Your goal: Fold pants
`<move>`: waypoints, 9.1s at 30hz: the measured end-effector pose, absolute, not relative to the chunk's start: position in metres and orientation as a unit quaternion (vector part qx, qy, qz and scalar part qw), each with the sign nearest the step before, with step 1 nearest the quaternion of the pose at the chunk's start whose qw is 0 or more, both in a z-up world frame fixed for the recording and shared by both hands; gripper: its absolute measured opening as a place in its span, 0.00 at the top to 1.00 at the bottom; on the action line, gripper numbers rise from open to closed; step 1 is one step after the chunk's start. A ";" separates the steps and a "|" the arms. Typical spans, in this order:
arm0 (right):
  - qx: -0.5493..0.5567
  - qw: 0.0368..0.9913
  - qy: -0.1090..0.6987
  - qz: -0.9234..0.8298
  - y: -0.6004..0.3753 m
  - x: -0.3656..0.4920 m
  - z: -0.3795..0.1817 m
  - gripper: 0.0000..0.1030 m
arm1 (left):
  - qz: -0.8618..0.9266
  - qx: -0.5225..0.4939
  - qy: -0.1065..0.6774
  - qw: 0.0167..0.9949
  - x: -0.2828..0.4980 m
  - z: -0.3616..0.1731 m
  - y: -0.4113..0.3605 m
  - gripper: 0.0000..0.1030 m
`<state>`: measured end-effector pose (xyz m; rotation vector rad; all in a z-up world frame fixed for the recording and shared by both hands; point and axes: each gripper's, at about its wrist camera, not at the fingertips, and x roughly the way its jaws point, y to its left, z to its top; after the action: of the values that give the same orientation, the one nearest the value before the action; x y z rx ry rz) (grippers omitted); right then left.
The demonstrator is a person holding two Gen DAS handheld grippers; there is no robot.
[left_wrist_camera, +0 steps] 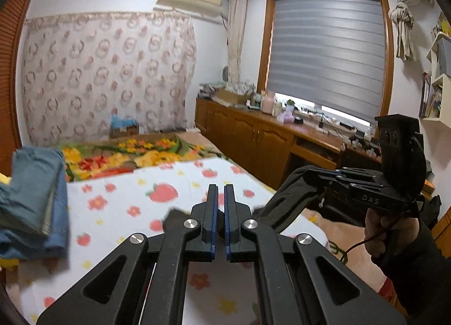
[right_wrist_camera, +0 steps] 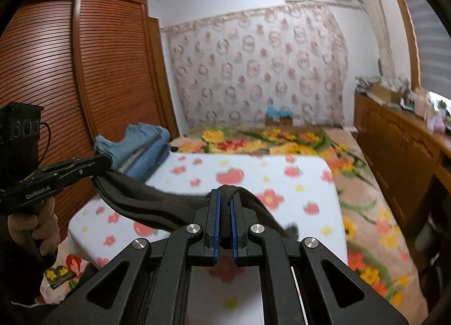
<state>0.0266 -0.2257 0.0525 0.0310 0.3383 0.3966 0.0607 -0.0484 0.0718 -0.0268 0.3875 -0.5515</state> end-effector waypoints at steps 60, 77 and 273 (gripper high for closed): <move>0.005 0.959 0.216 0.183 -0.207 0.119 0.057 0.95 | -0.269 0.058 0.270 0.923 0.101 0.015 -0.083 0.90; -0.023 0.955 0.170 0.241 -0.178 0.154 0.119 0.95 | -0.185 0.086 0.177 0.963 0.154 0.108 -0.003 0.90; -0.052 0.906 0.358 0.221 -0.172 0.240 -0.007 0.65 | -0.204 -0.013 0.371 0.906 0.171 -0.057 0.023 0.25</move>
<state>0.2397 -0.1719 -0.0074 -0.1072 0.7389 0.4569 0.1710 0.0230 -0.0574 -0.0275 0.7668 -0.4215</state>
